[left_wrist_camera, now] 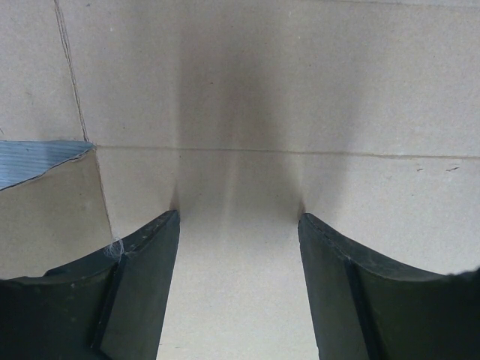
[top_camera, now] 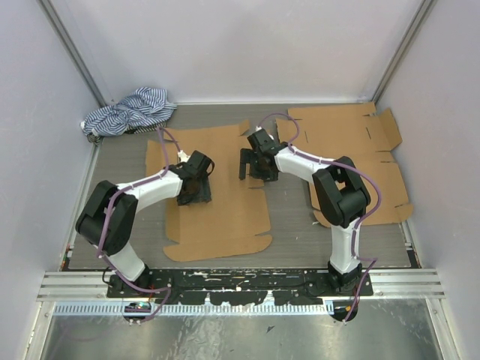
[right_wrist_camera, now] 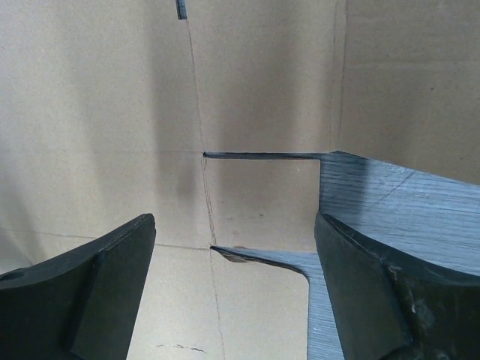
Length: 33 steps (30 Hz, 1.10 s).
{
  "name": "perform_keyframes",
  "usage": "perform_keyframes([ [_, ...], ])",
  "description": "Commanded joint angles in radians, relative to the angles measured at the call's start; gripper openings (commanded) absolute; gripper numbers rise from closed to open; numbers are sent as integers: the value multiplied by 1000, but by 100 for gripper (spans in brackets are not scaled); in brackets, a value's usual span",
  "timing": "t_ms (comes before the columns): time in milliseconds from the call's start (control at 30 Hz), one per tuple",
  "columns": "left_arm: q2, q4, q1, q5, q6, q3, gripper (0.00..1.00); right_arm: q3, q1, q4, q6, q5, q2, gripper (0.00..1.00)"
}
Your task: Fold the paper box
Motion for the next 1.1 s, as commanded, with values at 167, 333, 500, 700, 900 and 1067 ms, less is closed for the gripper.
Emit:
perform_keyframes([
  [167, 47, 0, -10, 40, -19, -12, 71, 56, 24, 22, 29, -41, -72, 92],
  [333, 48, 1, -13, 43, -19, -13, 71, 59, 35, 45, 45, -107, -95, 91],
  [500, 51, 2, -16, 47, -20, -13, 71, 67, 58, 59, 62, -137, -116, 91],
  [700, 59, 7, -21, 52, -24, -13, 71, 77, 82, 86, 87, -172, -112, 90],
  [900, 66, 11, -24, 62, -27, -18, 70, 74, 90, 141, 115, -238, -72, 90],
  [1067, 62, 13, -24, 62, -27, -27, 70, 57, 91, 139, 113, -181, -75, 90],
])
